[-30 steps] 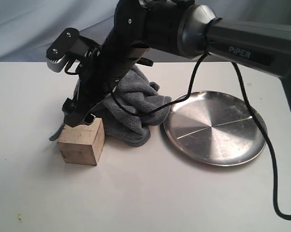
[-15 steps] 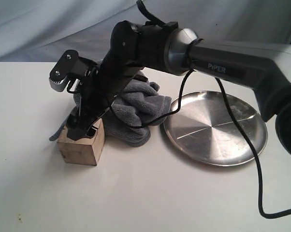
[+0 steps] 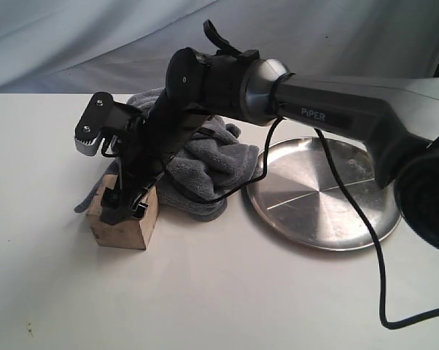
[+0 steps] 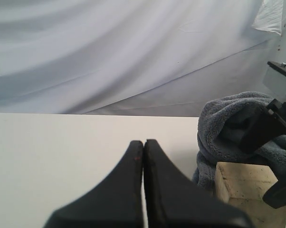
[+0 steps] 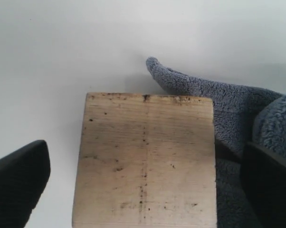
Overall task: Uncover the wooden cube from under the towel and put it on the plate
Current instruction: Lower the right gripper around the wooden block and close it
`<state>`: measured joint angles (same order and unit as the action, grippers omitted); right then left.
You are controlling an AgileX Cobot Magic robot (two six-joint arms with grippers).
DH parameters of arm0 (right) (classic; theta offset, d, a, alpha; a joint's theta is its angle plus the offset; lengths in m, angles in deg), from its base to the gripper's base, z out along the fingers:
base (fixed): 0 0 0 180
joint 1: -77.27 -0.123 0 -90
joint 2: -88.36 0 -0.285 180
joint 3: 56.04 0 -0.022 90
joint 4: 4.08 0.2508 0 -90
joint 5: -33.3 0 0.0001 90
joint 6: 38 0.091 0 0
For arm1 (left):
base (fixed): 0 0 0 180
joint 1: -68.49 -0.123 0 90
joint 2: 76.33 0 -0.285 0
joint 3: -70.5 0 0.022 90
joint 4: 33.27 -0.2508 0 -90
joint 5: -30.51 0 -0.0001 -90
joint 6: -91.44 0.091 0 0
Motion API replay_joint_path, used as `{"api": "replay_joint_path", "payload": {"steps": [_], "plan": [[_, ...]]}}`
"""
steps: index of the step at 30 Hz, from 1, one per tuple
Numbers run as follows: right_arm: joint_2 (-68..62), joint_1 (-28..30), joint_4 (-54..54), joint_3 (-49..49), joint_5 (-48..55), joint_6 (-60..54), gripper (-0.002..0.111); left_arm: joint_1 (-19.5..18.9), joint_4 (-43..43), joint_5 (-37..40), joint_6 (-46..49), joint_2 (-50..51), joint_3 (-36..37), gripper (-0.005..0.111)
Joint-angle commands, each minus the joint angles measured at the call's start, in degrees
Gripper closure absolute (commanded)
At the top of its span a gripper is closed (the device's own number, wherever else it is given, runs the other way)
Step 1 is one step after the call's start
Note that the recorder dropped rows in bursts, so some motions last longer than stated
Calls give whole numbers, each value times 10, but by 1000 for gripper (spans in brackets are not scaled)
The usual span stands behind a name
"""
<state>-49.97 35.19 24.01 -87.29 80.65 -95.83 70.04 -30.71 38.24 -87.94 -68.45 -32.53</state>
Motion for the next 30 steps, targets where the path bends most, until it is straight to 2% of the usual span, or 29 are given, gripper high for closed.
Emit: {"api": "replay_joint_path", "payload": {"steps": [1,30], "plan": [[1,2,5,0,-15,-22,3,0,0,-1,-2,-1,3,105],[-47,2,8,0,-17,-33,3,0,0,-1,-2,-1,3,105]]}}
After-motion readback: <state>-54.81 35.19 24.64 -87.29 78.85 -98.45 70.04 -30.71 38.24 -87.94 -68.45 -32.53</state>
